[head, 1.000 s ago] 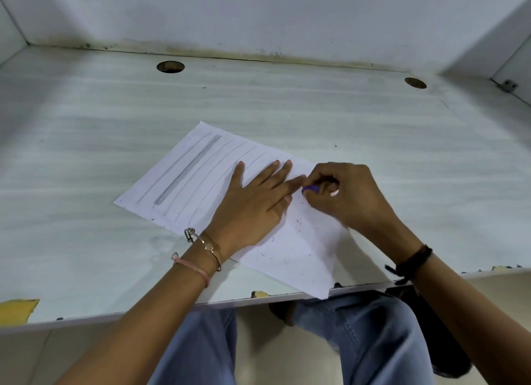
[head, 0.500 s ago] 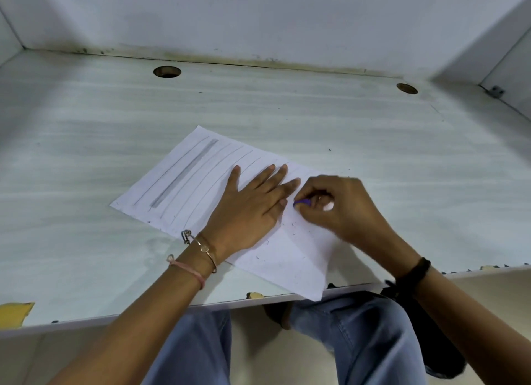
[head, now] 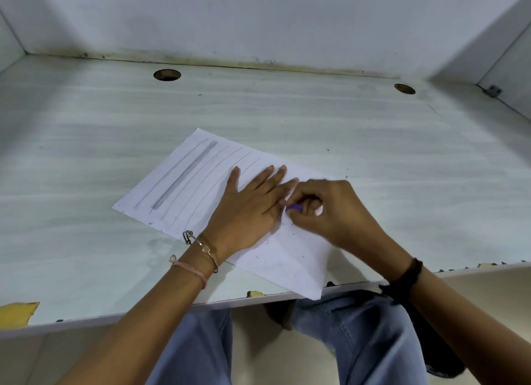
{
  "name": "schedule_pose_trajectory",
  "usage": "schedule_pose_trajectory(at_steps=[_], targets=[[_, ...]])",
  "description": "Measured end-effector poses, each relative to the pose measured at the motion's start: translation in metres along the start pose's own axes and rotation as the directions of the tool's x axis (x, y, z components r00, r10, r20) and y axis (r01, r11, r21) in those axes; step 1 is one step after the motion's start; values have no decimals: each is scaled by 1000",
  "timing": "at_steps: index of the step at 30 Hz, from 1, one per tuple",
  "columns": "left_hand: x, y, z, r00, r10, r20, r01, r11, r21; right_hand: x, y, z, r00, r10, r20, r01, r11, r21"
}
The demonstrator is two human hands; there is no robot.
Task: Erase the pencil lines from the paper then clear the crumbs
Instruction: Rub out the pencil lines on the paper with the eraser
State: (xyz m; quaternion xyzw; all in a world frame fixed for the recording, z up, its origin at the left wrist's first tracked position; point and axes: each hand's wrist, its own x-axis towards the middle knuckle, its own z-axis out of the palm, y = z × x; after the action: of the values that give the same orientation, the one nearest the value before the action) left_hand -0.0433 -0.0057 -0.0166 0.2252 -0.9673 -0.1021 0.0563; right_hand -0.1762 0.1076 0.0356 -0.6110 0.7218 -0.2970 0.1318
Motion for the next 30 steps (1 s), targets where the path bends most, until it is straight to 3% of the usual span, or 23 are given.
schedule_pose_trajectory(at_steps=[2, 5, 7, 11, 16, 20, 25, 30], targets=[[0, 0, 1, 1000, 8, 5, -8, 1000, 17, -4, 1, -4, 999, 11, 53, -12, 1000, 20], [1, -1, 0, 1000, -15, 10, 15, 1000, -3, 16, 22, -16, 991, 76, -108, -76, 997, 11], [1, 0, -1, 1000, -17, 1, 17, 1000, -5, 17, 19, -13, 989, 60, -137, -62, 998, -14], [0, 2, 0, 1000, -8, 3, 8, 1000, 14, -5, -3, -2, 998, -25, 59, 26, 1000, -16], [1, 2, 1, 999, -17, -27, 17, 1000, 8, 22, 20, -17, 994, 43, -102, -47, 998, -43], [1, 3, 1, 1000, -26, -15, 26, 1000, -12, 2, 4, -4, 1000, -13, 22, 13, 1000, -8], [-1, 4, -4, 999, -30, 12, 30, 999, -13, 21, 36, -21, 980, 137, -143, -130, 990, 54], [5, 6, -8, 998, -70, 8, 70, 994, -82, 14, 41, -23, 975, 200, -91, -188, 974, 125]])
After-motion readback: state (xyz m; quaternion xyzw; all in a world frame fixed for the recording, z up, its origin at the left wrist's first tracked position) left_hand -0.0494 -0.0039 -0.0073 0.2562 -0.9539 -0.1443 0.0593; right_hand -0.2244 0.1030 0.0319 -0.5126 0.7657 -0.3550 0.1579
